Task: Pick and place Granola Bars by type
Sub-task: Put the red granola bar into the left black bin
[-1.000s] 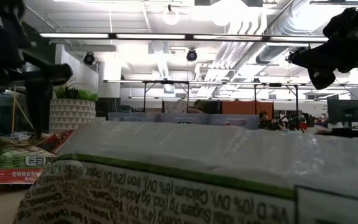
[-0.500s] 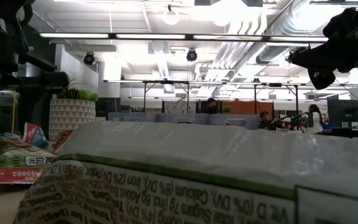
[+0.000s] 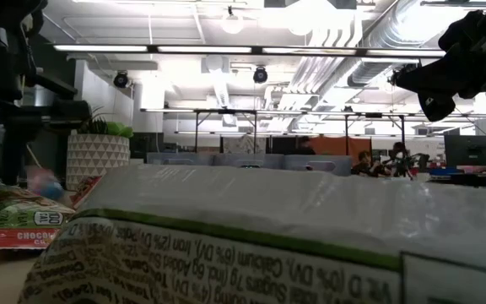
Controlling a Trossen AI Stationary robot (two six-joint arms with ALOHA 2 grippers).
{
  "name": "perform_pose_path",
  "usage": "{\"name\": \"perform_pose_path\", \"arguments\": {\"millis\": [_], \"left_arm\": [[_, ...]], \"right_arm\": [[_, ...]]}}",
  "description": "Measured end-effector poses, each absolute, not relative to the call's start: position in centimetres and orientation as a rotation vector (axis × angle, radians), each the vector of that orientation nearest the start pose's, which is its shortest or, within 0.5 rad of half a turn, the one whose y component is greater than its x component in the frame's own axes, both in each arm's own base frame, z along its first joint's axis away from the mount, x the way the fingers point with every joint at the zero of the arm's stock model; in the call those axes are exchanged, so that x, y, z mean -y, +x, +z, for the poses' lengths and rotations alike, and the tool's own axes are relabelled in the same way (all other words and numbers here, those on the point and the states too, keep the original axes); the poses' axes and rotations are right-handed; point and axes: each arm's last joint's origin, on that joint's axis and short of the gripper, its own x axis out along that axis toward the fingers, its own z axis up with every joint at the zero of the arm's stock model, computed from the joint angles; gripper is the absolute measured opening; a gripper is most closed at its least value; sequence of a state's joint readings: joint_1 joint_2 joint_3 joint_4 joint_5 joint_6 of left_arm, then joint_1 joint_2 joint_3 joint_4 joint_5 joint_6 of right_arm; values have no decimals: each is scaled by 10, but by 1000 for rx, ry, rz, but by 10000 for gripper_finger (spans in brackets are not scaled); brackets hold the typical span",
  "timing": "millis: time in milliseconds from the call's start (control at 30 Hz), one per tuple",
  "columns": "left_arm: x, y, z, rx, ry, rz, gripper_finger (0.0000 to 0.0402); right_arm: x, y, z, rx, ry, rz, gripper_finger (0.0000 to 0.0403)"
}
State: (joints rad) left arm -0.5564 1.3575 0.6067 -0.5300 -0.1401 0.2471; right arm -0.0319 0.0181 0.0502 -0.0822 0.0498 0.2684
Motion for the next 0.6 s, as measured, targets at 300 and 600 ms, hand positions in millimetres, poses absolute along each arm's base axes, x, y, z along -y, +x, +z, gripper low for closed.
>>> {"name": "perform_pose_path", "arguments": {"millis": [300, 600], "left_arm": [[108, 183, 146, -1177, 610, -445, 45], [113, 194, 166, -1127, 642, -372, 44]], "right_arm": [[4, 95, 171, -39, 268, -88, 0], [4, 95, 171, -39, 268, -88, 0]]}}
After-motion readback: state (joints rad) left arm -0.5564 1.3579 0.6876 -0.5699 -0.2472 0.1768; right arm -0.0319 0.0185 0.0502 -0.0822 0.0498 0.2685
